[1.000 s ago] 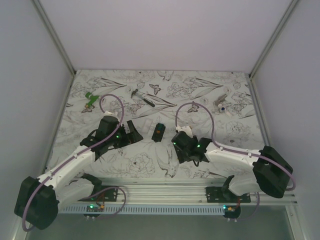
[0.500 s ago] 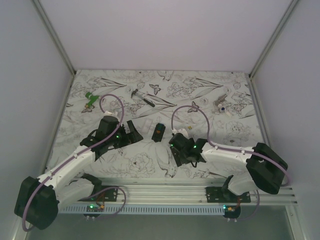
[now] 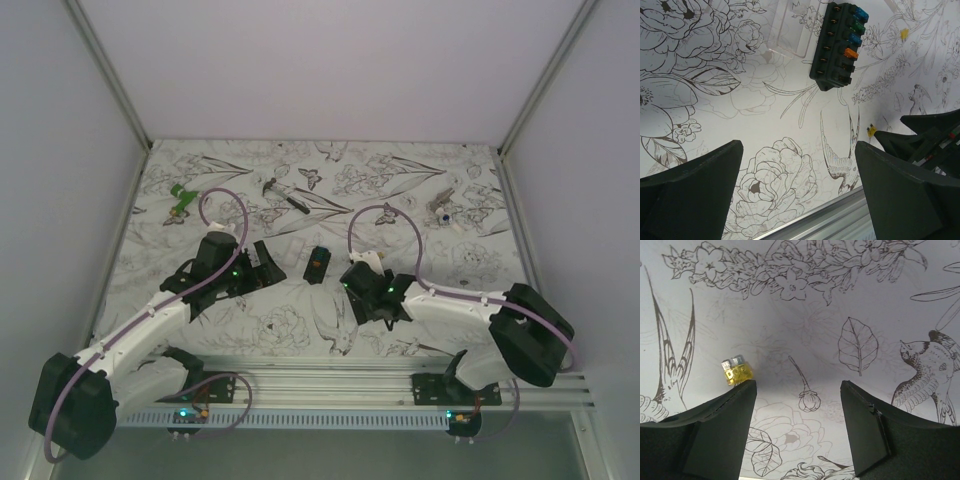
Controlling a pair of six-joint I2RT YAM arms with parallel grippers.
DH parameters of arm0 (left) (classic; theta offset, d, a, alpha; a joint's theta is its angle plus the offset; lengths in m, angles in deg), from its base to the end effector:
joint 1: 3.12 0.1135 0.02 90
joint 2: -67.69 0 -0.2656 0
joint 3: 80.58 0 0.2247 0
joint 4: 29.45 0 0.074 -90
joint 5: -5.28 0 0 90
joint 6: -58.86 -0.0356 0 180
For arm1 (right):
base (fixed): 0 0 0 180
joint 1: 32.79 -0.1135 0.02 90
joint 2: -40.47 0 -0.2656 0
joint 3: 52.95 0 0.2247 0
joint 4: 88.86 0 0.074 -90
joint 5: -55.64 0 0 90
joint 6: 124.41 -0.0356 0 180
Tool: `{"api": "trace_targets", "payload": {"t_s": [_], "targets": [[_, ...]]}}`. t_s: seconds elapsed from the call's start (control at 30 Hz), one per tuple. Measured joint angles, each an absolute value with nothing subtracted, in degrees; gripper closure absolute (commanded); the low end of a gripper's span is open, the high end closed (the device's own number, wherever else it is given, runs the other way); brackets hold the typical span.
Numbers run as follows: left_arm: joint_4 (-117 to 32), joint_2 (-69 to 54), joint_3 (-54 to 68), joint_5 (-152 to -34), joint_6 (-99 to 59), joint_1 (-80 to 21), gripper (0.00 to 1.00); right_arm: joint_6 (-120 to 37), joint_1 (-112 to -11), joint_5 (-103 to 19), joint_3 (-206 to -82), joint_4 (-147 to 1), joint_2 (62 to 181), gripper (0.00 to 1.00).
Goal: Snap on the fuse box
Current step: Pick up the fuse from the center of the board.
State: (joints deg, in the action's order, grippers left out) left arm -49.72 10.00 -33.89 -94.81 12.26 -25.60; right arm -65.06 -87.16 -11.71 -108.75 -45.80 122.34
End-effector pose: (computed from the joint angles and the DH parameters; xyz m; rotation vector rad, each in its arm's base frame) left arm 0.1749 -0.0791 0.2385 -0.2958 2.2122 -0.8472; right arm 0.1407 0.1727 0.1778 -0.4422 2.5742 -0.0605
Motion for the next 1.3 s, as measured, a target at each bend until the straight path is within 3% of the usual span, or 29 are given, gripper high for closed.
{"api": "trace_targets", "payload": {"t_s": [0.27,0.53,1.3], "targets": [[-49.7,10.0,-33.9,-94.6,12.3,-25.6,0.0,-63.5,-86.6,-11.7,-108.7,-46.0,121.6,0.32],[-49.7,10.0,-33.9,-94.7,12.3,-25.6,0.0,-59.8,-86.7,-18.7,-105.4,-53.7,113.4,0.42],[-49.7,9.1,-33.9,-94.7,12.3,-25.6,0.0,-55.4,-88.5,-22.1,-103.9,-60.2,120.8,0.58]]}}
